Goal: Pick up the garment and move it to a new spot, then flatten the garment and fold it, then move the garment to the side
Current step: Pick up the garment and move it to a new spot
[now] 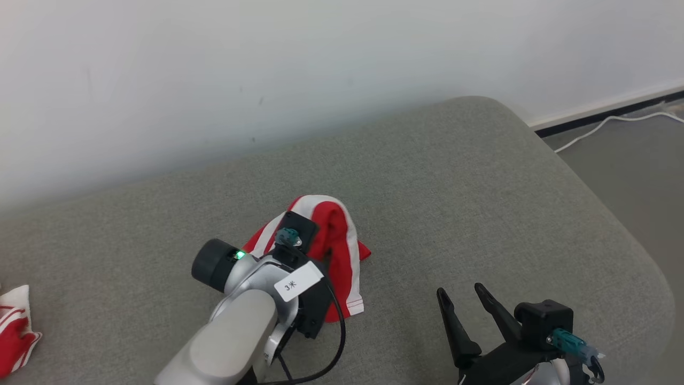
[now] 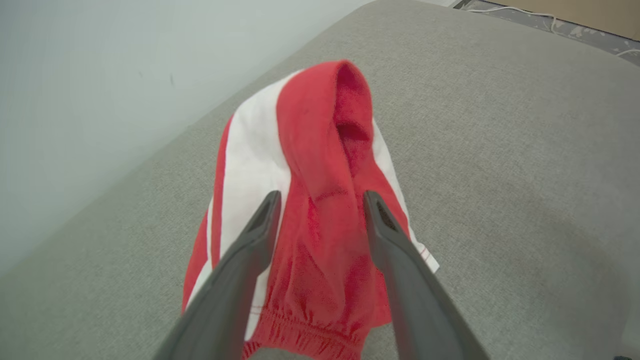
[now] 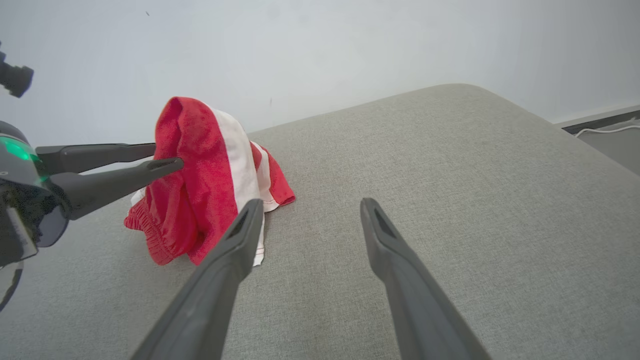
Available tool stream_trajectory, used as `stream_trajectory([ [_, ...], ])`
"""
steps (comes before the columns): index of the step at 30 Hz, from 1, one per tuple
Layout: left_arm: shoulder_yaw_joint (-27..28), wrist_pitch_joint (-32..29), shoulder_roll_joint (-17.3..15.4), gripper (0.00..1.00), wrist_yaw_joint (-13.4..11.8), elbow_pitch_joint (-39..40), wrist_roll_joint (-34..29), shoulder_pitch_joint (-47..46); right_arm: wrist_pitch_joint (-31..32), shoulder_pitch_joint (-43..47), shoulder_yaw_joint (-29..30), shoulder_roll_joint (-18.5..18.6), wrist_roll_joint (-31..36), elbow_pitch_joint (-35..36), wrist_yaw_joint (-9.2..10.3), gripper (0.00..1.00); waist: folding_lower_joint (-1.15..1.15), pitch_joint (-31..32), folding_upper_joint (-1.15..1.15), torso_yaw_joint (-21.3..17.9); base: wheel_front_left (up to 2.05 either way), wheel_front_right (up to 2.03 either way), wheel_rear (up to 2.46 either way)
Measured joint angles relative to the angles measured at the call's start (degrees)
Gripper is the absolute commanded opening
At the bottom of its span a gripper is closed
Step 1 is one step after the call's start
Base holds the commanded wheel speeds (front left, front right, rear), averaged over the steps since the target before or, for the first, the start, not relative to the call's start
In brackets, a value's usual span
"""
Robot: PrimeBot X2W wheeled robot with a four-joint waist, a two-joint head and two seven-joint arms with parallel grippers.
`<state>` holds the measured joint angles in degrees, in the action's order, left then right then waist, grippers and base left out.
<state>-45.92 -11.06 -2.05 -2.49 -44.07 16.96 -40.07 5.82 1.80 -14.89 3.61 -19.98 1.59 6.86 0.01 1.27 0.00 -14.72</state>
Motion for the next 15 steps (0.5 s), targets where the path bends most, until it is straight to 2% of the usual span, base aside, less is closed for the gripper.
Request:
stream_trajectory([
  [7, -5.76, -1.13, -0.01, 1.00, 0.01, 2.76, 5.72, -0.15, -0.25, -0.25, 1.55, 0.00, -0.05, -1.35, 0.02, 1.00, 0.00, -2.40, 0.00, -1.71, 0.00, 0.00, 0.00],
  [15, -7.89, -1.26, -0.02, 1.00, -0.52, 2.54, 9.13, -1.70, -0.87, -0.25, 2.56, -0.01, -0.19, -2.02, 0.04, 1.00, 0.00, -1.92, 0.00, 0.51, 0.00, 0.00, 0.00],
])
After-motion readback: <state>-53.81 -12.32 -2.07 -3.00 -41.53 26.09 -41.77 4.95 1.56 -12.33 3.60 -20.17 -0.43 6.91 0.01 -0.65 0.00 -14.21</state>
